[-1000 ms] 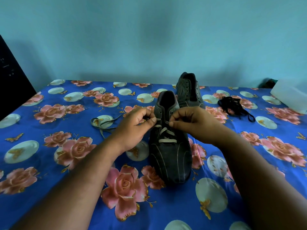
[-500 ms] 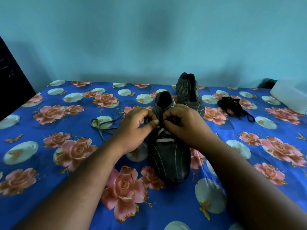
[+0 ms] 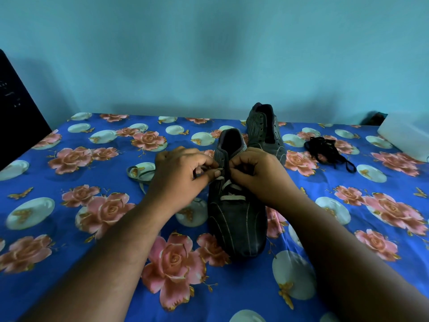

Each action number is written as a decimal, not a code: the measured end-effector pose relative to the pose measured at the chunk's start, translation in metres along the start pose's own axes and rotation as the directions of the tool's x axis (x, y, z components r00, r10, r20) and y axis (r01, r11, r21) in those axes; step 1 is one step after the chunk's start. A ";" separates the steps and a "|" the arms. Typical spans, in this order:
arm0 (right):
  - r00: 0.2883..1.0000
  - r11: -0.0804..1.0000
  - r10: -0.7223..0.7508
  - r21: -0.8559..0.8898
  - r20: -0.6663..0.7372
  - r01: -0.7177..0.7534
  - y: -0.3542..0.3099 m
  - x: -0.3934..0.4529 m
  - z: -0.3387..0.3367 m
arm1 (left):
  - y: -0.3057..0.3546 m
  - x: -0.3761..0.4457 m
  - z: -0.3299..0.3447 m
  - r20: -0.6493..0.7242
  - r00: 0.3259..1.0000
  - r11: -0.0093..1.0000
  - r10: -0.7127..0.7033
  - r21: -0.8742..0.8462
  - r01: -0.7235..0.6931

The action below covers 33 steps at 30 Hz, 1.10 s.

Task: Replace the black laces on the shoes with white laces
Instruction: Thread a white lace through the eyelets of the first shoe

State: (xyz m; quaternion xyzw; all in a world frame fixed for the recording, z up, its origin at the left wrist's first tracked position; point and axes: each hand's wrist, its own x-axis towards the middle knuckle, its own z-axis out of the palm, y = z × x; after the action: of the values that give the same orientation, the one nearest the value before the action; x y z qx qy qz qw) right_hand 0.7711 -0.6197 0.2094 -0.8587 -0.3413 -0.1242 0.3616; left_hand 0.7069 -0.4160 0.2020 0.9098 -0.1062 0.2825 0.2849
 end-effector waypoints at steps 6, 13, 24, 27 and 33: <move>0.996 0.982 0.036 0.180 0.087 -0.051 -0.002 0.000 -0.010 | -0.002 0.001 0.005 -0.026 1.000 0.998 -0.001 -0.064 0.000; 0.988 0.967 0.085 0.230 0.132 -0.114 -0.003 0.000 -0.009 | -0.001 -0.001 0.010 0.084 0.988 0.957 -0.129 -0.250 0.146; 0.999 0.998 -0.001 0.058 0.042 -0.001 -0.002 0.003 0.004 | 0.011 0.010 0.012 0.313 0.912 0.776 -0.263 -0.494 0.393; 0.993 0.994 0.051 0.087 0.105 -0.060 -0.002 0.005 0.004 | 0.009 0.010 0.009 0.402 0.866 0.686 -0.298 -0.541 0.487; 0.994 0.999 0.050 0.009 0.096 -0.051 0.002 0.003 -0.005 | 0.005 0.007 0.011 0.372 0.883 0.677 -0.286 -0.574 0.460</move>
State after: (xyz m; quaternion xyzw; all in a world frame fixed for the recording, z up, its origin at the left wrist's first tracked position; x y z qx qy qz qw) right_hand 0.7747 -0.6227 0.2134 -0.8698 -0.3372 -0.0720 0.3528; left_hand 0.7159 -0.4267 0.2014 0.7845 -0.0428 0.0457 0.6170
